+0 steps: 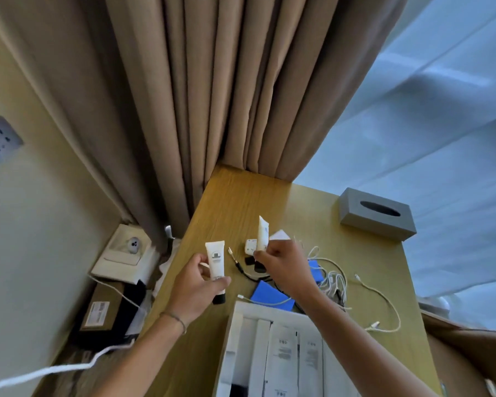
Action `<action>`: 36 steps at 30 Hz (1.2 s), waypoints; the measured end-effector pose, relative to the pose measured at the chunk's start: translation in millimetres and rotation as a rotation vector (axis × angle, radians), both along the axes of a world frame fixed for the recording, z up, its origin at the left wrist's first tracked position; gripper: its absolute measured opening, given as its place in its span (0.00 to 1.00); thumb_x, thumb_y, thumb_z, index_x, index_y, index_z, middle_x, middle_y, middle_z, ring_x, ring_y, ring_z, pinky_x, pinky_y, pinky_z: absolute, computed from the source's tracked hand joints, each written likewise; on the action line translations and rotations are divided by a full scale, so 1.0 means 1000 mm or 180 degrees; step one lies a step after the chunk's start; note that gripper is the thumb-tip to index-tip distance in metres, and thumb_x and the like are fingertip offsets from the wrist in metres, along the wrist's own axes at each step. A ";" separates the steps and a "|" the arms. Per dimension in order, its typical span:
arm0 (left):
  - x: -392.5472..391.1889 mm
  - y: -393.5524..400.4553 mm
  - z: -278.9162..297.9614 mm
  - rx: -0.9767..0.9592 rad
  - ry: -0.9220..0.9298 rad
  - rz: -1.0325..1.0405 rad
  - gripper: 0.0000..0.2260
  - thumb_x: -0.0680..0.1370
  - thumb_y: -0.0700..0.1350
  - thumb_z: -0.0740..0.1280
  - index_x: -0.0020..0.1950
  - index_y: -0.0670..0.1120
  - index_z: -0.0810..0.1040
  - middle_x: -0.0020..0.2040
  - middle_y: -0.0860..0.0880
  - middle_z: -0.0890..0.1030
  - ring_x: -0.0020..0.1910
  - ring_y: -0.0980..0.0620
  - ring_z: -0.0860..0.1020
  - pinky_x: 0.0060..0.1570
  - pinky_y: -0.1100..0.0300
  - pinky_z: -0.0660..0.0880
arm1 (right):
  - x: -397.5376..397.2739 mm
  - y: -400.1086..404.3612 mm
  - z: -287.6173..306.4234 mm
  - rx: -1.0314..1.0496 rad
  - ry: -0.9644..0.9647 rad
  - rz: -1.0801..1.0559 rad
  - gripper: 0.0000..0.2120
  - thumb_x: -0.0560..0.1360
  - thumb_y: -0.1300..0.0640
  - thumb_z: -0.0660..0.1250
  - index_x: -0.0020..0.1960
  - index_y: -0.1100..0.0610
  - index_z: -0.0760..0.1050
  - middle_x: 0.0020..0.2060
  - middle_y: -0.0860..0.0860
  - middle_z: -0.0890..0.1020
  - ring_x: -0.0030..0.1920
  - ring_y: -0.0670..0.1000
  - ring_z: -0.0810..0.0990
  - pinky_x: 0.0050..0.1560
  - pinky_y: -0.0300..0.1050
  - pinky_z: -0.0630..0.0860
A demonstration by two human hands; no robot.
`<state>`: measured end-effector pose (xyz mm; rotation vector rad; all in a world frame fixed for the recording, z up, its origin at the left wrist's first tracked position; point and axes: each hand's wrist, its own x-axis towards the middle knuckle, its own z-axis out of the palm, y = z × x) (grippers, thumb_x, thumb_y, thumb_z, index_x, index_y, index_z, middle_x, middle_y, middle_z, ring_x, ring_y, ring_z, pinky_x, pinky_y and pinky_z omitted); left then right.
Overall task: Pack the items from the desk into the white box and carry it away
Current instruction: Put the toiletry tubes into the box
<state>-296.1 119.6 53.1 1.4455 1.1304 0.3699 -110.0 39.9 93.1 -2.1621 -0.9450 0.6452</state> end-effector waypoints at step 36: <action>-0.062 -0.059 0.004 -0.0127 0.0027 -0.0212 0.17 0.77 0.46 0.72 0.64 0.50 0.74 0.52 0.50 0.83 0.50 0.54 0.82 0.41 0.64 0.77 | -0.096 -0.112 -0.113 -0.1332 -0.0377 0.0182 0.10 0.72 0.49 0.64 0.36 0.54 0.74 0.31 0.48 0.77 0.33 0.48 0.74 0.33 0.45 0.69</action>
